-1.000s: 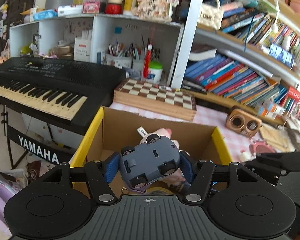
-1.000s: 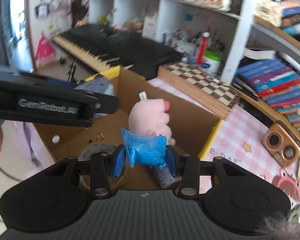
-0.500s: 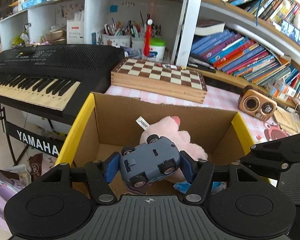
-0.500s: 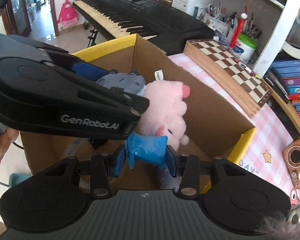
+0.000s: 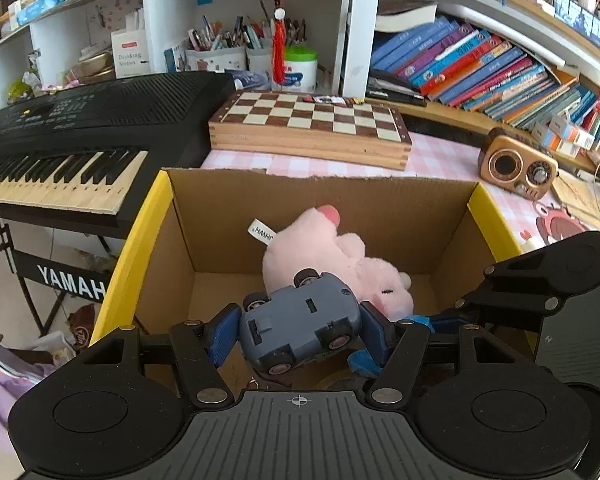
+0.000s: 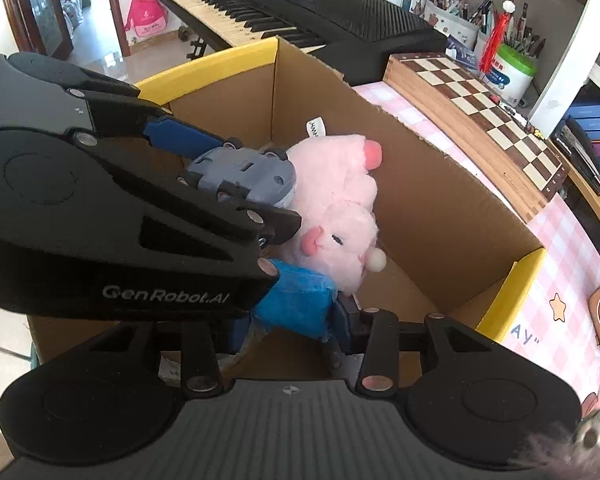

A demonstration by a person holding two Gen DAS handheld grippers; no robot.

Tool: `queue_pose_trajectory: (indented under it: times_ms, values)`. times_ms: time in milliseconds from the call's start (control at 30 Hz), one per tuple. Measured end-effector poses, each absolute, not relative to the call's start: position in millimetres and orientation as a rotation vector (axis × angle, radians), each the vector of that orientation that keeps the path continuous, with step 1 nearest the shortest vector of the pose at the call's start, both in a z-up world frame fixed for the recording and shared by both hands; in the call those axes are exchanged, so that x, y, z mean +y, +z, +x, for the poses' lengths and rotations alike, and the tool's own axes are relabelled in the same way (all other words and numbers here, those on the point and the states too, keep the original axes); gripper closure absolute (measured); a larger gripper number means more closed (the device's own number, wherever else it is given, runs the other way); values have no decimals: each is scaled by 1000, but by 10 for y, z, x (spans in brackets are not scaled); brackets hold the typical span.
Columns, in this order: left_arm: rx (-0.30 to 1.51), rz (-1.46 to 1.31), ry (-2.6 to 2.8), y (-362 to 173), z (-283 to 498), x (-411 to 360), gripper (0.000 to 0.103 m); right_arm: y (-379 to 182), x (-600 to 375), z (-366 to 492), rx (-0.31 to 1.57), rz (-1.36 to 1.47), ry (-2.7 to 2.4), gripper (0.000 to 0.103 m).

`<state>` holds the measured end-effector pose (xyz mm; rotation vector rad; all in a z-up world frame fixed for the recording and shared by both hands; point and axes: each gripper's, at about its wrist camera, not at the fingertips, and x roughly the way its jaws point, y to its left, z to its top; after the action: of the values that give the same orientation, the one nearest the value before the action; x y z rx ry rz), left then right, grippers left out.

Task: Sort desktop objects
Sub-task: 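Lower the car into the yellow box while the right tool lowers the bag in, then open both tools to release the car and bag into the box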

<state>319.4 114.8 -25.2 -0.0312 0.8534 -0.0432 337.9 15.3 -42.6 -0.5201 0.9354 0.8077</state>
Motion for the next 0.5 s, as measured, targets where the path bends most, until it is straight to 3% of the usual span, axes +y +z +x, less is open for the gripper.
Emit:
queue_pose_trajectory:
  times_ms: [200,333,500]
  values:
    - [861,-16,-40,-258,3194,1134,36,-445,164,3396,953,-527,801,63]
    - [848,-2,-27,-232,3153,1117,22,-444,155,3392,955,-523,799,62]
    - [812,-9,-8,-156,3041,1138,21,-435,156,3394,946,-521,792,61]
